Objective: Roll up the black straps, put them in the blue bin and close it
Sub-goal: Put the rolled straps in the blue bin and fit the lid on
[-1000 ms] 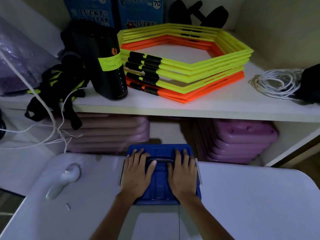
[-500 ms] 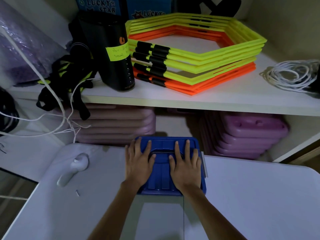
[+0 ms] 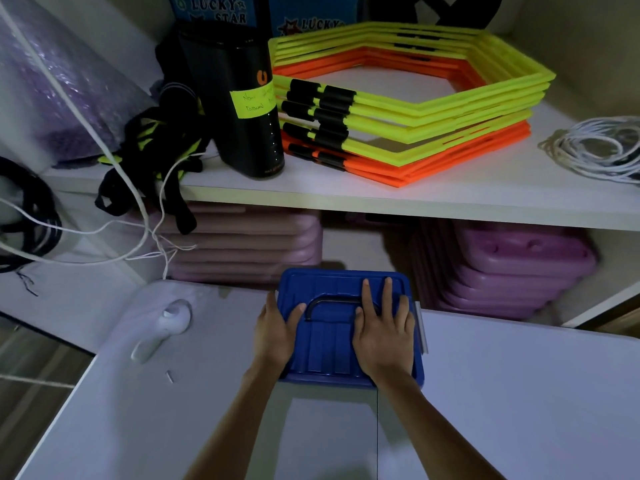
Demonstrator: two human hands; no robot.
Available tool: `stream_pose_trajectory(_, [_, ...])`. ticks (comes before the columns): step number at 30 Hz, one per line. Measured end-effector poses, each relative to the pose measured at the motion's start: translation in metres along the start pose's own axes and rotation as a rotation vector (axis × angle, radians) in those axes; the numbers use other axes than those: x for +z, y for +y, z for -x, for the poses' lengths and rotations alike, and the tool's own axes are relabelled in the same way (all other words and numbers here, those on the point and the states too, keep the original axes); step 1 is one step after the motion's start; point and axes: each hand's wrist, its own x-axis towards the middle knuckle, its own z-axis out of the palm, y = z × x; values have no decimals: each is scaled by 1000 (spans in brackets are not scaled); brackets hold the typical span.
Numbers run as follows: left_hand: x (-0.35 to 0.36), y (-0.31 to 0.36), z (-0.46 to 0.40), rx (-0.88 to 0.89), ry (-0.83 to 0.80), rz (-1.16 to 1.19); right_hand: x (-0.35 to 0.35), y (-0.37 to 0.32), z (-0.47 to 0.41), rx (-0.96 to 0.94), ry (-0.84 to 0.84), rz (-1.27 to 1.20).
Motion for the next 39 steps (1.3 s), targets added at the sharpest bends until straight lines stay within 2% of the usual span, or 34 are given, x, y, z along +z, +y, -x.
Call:
stream_pose_trajectory(3, [14,3,3,43,42,-271,0,-1,0,8,-1,18])
stream_pose_trajectory(6, [22,1,7,204,126,-513,0,-3,0,22,1,24])
stream_pose_trajectory(13, [29,-6,8,330,116,-667,-4,1,5,15,-52,-15])
stream_pose_trajectory(15, [28,-8,9,345,125,-638,-9,3,6,21,-5,-65])
stream_pose_trajectory(18, [28,-7,11,359,161,-615,-20,20,14,161,144,-124])
stream_pose_trajectory(20, [28,-5,13,361,161,-618,-23,38,14,360,32,-266])
stream_pose_trajectory(22, [27,-4,14,359,146,-616,-23,47,13,547,-134,-573])
stream_pose_trajectory(23, [26,-4,14,361,145,-620,-22,48,13,590,-158,-724])
stream_pose_trajectory(25, [26,-5,14,353,142,-616,-21,44,15,555,-90,-850])
stream_pose_trajectory(27, [27,-4,14,342,123,-617,-22,38,18,453,8,-804])
stream_pose_trajectory(30, [29,-8,12,361,129,-628,-22,32,23,338,65,-660])
stream_pose_trajectory(37, [30,-8,13,347,91,-612,-15,29,21,143,36,-211])
stream_pose_trajectory(39, [30,-4,13,325,66,-555,-16,29,21,130,-5,-211])
